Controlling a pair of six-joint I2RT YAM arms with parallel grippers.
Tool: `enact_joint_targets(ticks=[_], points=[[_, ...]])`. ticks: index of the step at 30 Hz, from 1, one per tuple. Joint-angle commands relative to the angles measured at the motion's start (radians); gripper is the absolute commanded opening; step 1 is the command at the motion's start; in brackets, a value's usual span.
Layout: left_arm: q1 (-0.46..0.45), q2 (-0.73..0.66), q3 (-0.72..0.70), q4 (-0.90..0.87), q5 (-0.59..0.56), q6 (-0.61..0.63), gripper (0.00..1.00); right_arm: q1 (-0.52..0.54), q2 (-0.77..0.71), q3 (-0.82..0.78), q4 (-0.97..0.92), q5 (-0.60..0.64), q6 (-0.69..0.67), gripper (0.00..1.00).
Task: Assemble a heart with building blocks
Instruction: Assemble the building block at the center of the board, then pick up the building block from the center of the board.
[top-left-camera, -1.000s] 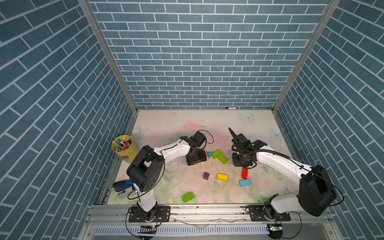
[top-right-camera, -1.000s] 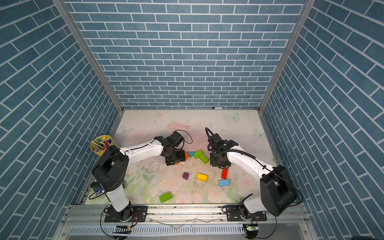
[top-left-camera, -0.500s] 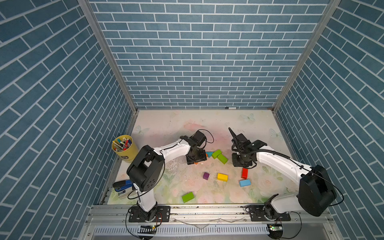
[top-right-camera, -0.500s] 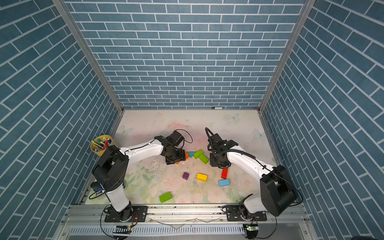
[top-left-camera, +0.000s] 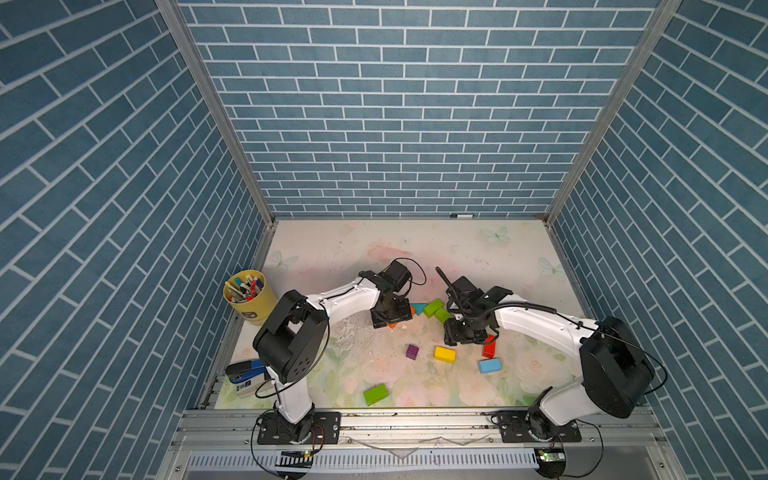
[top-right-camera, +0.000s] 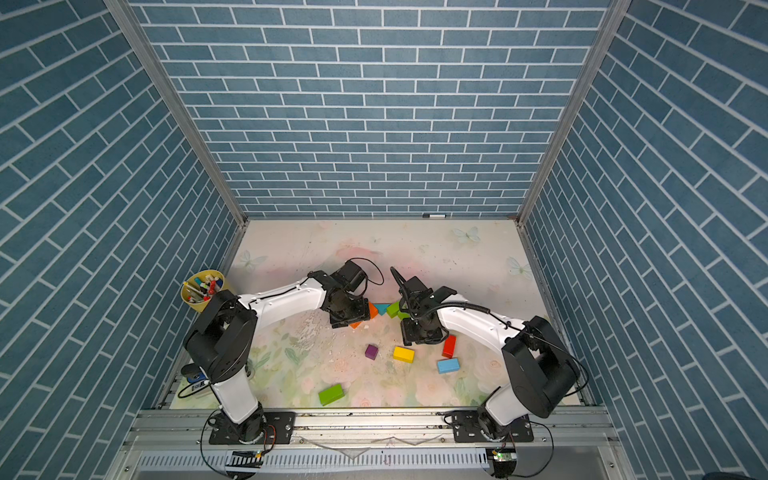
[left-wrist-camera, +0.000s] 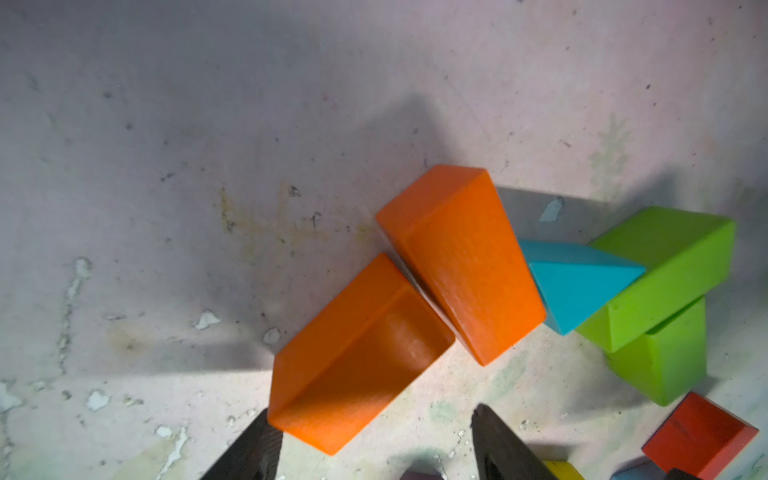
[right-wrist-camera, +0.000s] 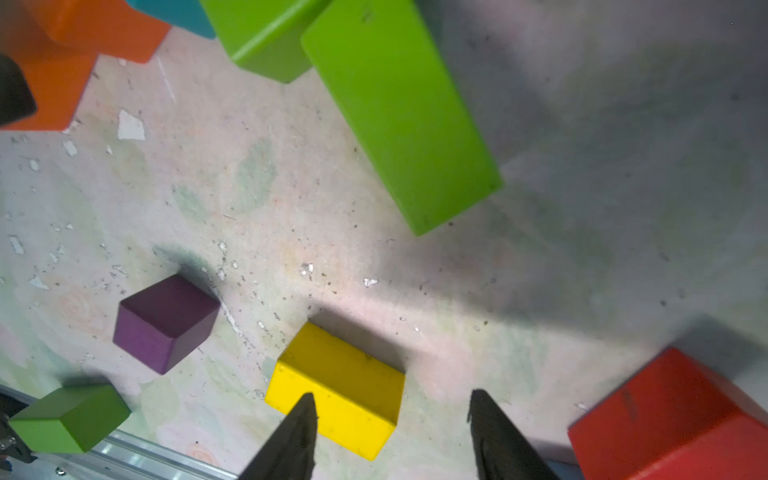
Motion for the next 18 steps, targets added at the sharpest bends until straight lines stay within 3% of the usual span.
enact_joint_targets(ticks=[1, 8, 18], points=[[0.013, -0.028, -0.016, -0.015, -0.014, 0.012, 0.75, 0.018, 0.029, -0.018, 0.018, 0.0, -0.043, 0.61], [0.036, -0.142, -0.056, -0.076, -0.038, 0.029, 0.75, 0.057, 0.07, 0.001, 0.005, -0.021, -0.093, 0.61], [0.152, -0.297, -0.161, -0.117, -0.04, 0.068, 0.76, 0.127, 0.121, 0.032, -0.023, -0.042, -0.108, 0.59]])
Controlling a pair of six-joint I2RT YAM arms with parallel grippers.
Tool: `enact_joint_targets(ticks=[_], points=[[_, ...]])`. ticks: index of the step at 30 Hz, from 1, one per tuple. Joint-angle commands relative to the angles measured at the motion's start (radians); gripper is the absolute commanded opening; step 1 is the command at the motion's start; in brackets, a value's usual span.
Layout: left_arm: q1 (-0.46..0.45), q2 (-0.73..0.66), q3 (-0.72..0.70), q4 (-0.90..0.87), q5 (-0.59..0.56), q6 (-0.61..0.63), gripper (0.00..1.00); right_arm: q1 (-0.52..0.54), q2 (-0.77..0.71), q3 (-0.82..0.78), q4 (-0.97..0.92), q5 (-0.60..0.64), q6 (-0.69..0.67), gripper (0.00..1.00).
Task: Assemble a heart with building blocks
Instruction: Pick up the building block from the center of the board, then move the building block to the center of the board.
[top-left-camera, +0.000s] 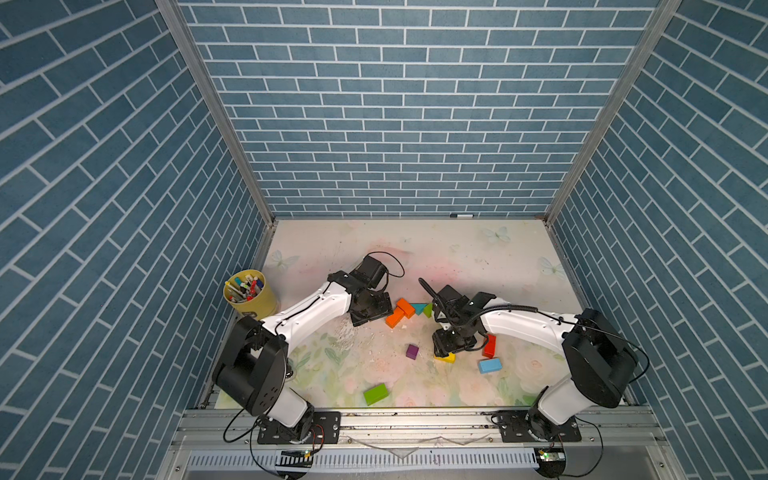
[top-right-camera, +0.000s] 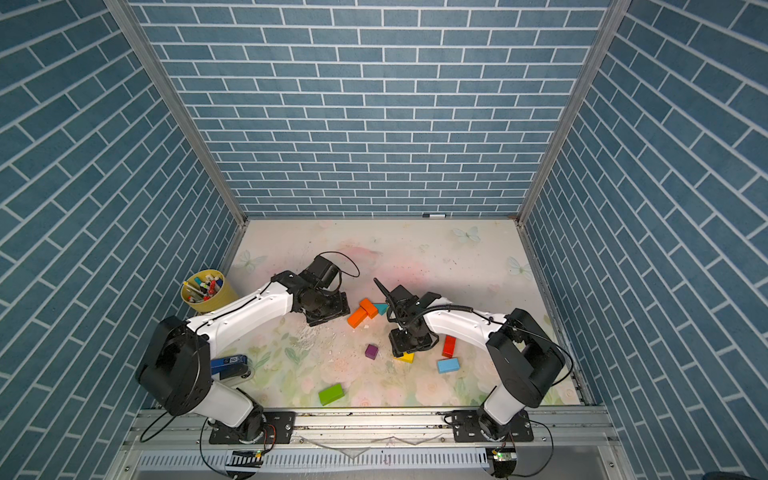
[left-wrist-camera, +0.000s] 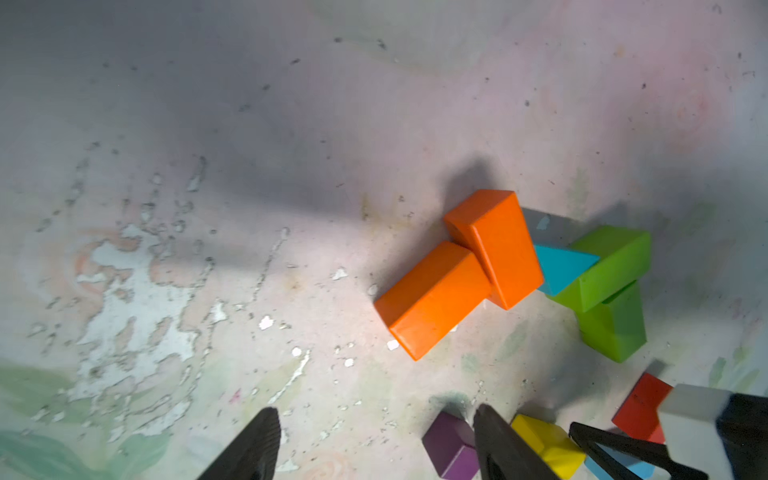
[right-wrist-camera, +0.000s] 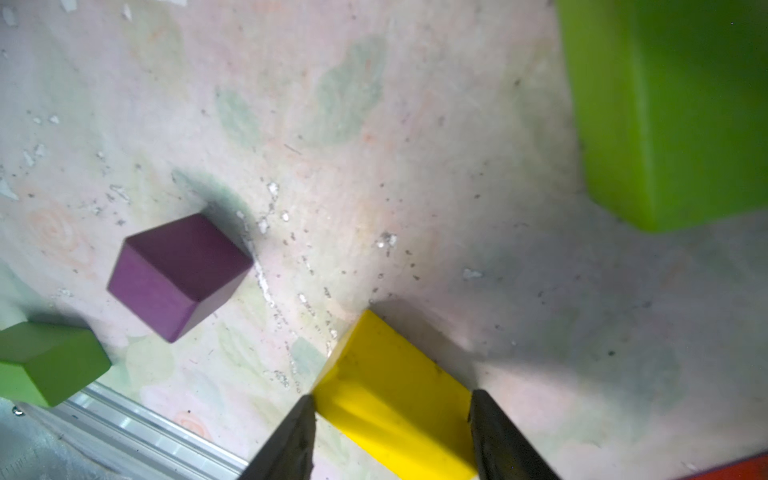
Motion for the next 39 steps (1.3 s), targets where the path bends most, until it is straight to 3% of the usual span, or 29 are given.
enact_joint_targets(ticks=[1, 10, 14, 19, 26, 33, 39], points=[[0.037, -0.032, -0.039, -0.043, -0.012, 0.03, 0.76, 0.024, 0.048, 0.018, -0.053, 0.022, -0.028, 0.59], [0.085, -0.094, -0.103, -0.032, 0.001, 0.045, 0.76, 0.046, 0.072, 0.018, -0.117, 0.103, -0.006, 0.51], [0.097, -0.103, -0.12, -0.024, 0.006, 0.048, 0.76, 0.049, 0.04, 0.032, -0.122, 0.153, 0.004, 0.2], [0.105, -0.104, -0.133, -0.015, 0.013, 0.05, 0.75, 0.049, 0.101, 0.154, -0.139, 0.258, -0.024, 0.1], [0.133, -0.157, -0.177, -0.023, 0.008, 0.055, 0.75, 0.066, 0.263, 0.32, -0.131, 0.237, -0.082, 0.05], [0.201, -0.2, -0.239, -0.012, 0.021, 0.056, 0.75, 0.169, 0.277, 0.353, -0.099, 0.157, -0.109, 0.06], [0.217, -0.19, -0.255, 0.005, 0.034, 0.062, 0.74, 0.181, 0.322, 0.403, -0.137, 0.081, -0.192, 0.1]])
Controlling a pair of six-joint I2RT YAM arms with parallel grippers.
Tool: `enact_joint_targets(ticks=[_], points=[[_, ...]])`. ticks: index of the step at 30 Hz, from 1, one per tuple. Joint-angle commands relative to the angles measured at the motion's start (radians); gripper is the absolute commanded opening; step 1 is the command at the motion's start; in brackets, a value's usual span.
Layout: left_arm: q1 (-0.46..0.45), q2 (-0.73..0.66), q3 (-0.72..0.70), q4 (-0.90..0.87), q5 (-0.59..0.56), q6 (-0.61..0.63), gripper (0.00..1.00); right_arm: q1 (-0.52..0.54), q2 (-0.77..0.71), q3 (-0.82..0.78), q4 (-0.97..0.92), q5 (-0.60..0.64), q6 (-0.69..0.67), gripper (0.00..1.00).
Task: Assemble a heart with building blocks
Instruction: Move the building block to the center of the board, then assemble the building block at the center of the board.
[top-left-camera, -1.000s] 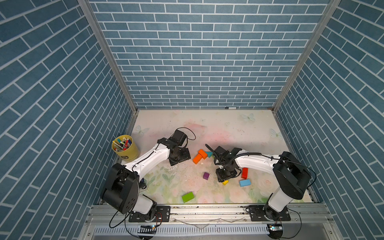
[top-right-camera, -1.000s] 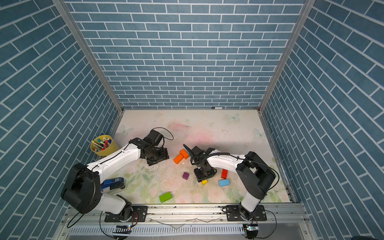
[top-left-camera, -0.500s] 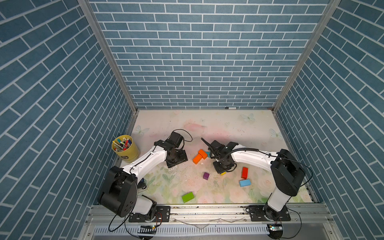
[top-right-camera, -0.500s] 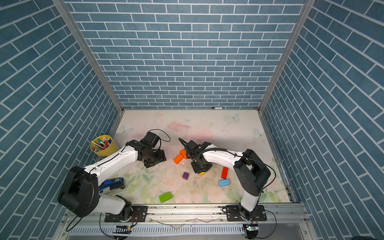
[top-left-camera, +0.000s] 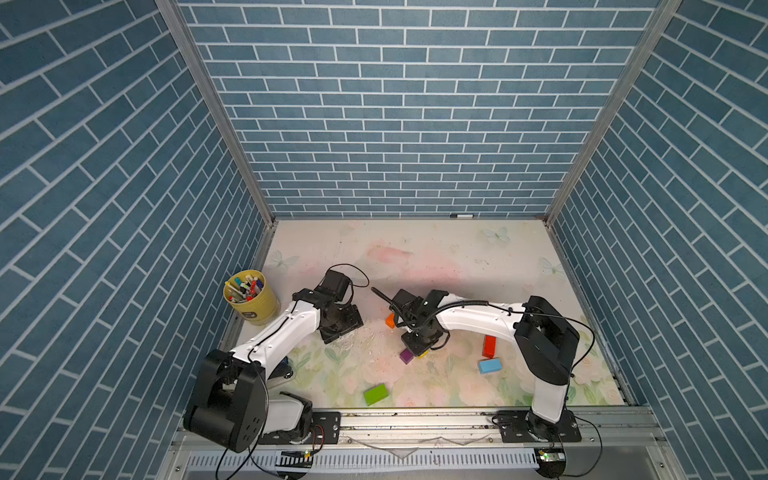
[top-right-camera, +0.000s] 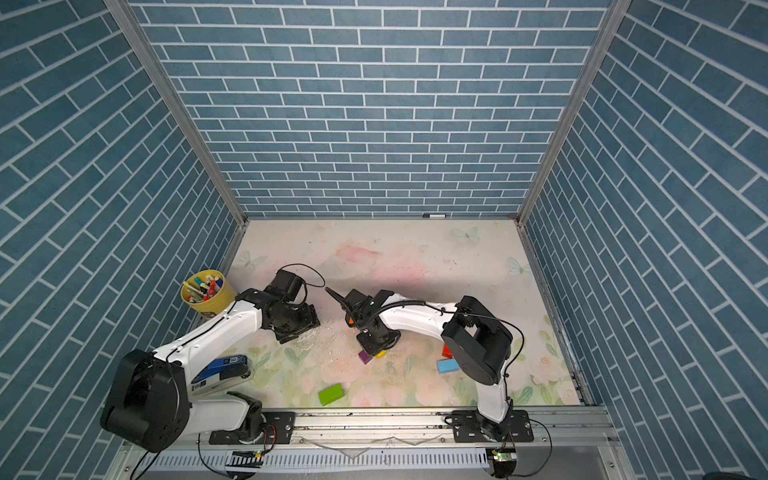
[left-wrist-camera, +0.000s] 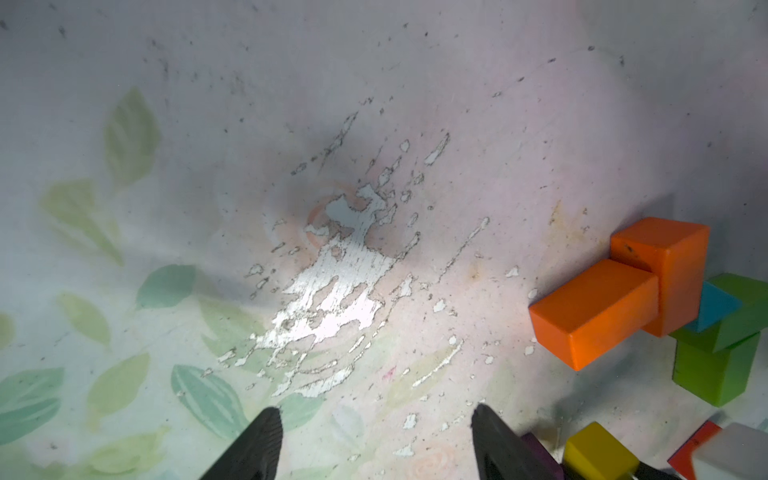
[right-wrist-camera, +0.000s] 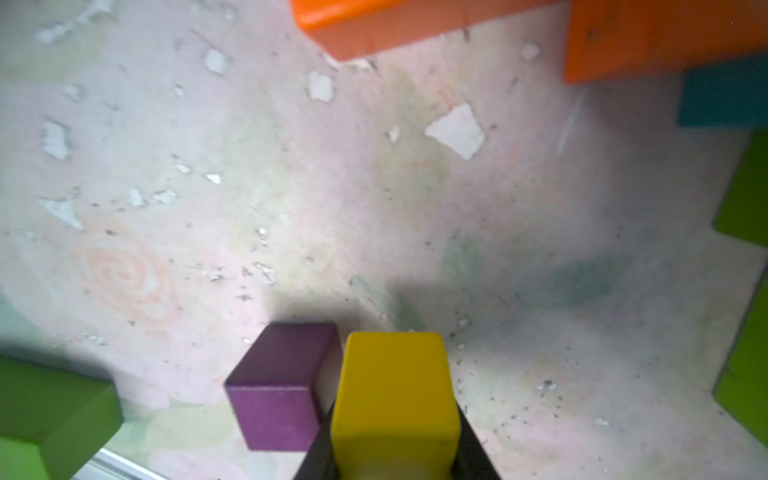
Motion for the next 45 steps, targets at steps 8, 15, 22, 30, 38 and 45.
enact_joint_targets(ticks=[8, 15, 22, 30, 38, 45], points=[[0.027, -0.015, -0.045, 0.012, 0.008, 0.021, 0.74, -0.011, 0.083, 0.1, -0.079, 0.011, -0.113, 0.41], [0.033, -0.011, -0.056, 0.022, 0.009, 0.025, 0.74, -0.011, 0.065, 0.081, -0.071, 0.024, -0.114, 0.17], [0.044, -0.019, -0.066, 0.02, 0.001, 0.036, 0.74, 0.015, 0.11, 0.136, -0.065, -0.07, -0.113, 0.06], [0.065, -0.025, -0.089, 0.036, 0.012, 0.044, 0.74, 0.035, 0.082, 0.111, -0.049, -0.12, -0.104, 0.05], [0.07, 0.0, -0.074, 0.059, 0.02, 0.045, 0.74, -0.043, 0.112, 0.155, -0.086, 0.039, -0.128, 0.05], [0.07, 0.027, -0.065, 0.081, 0.031, 0.044, 0.74, -0.051, 0.171, 0.22, -0.089, 0.042, -0.166, 0.07]])
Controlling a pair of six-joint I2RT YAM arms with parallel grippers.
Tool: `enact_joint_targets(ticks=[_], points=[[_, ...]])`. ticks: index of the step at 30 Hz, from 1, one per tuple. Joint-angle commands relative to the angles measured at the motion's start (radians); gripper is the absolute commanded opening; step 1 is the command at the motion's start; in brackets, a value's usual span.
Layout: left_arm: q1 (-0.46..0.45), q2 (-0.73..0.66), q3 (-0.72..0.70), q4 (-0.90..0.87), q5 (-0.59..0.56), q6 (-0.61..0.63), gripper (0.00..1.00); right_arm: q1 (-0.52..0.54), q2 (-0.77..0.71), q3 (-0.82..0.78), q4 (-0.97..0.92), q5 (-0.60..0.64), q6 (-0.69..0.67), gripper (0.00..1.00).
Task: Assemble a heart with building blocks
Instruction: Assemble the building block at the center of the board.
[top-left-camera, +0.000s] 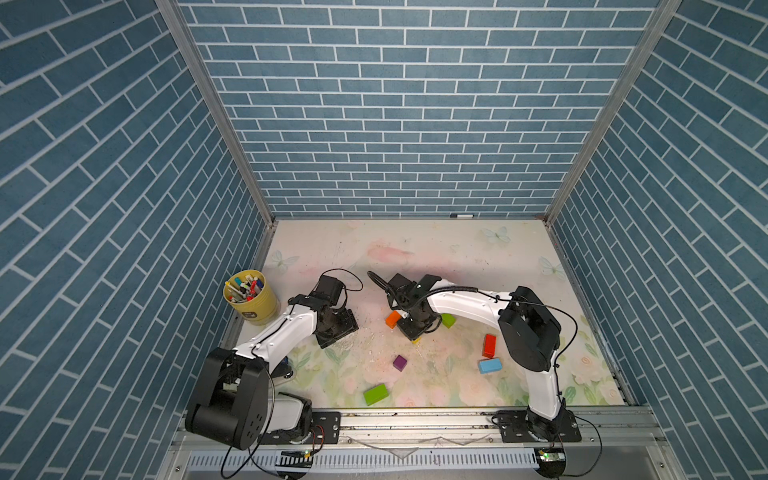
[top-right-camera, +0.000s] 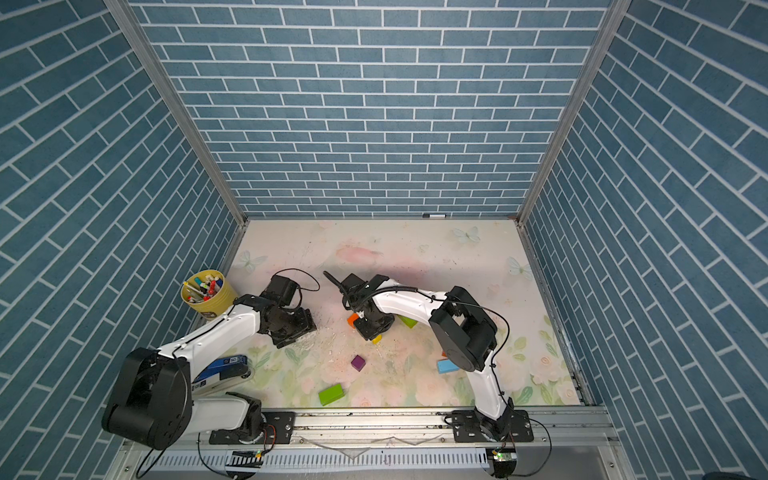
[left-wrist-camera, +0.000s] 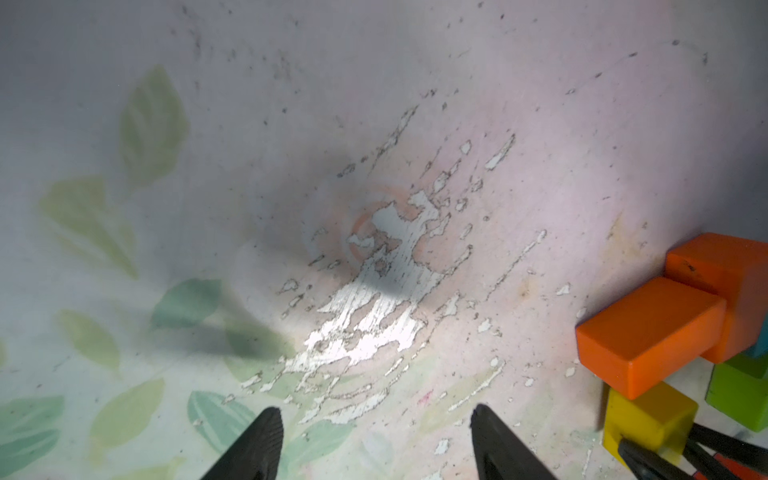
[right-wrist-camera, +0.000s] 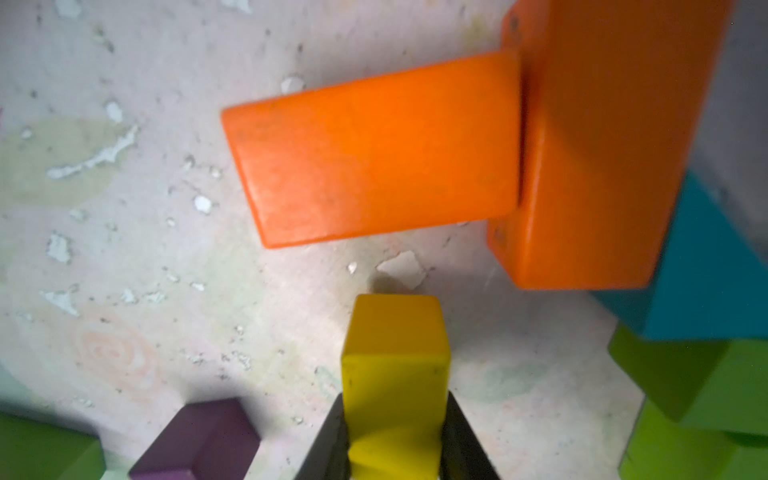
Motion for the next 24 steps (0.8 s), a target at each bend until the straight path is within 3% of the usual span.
enact_joint_targets(ticks=[1, 4, 7, 10, 13, 15, 24], points=[[0.008, 0.019, 0.016, 0.013, 0.008, 0.01, 0.74, 0.013, 0.041, 0.045, -0.028, 0.005, -0.05, 0.11], [0.008, 0.032, 0.018, 0.021, 0.013, 0.01, 0.74, 0.021, 0.047, 0.062, -0.035, -0.01, -0.053, 0.33], [0.008, 0.04, 0.021, 0.023, 0.015, 0.012, 0.74, 0.022, 0.028, 0.047, -0.035, -0.004, -0.05, 0.39], [0.008, 0.043, 0.023, 0.025, 0.015, 0.013, 0.74, 0.024, 0.008, 0.029, -0.037, -0.001, -0.05, 0.33], [0.008, 0.042, 0.02, 0.025, 0.013, 0.015, 0.74, 0.03, 0.004, 0.028, -0.044, 0.001, -0.053, 0.17], [0.008, 0.042, 0.019, 0.028, 0.013, 0.013, 0.74, 0.032, 0.011, 0.039, -0.046, 0.001, -0.055, 0.11], [0.008, 0.043, 0.012, 0.031, 0.018, 0.016, 0.74, 0.03, 0.067, 0.099, -0.056, 0.045, -0.058, 0.1]])
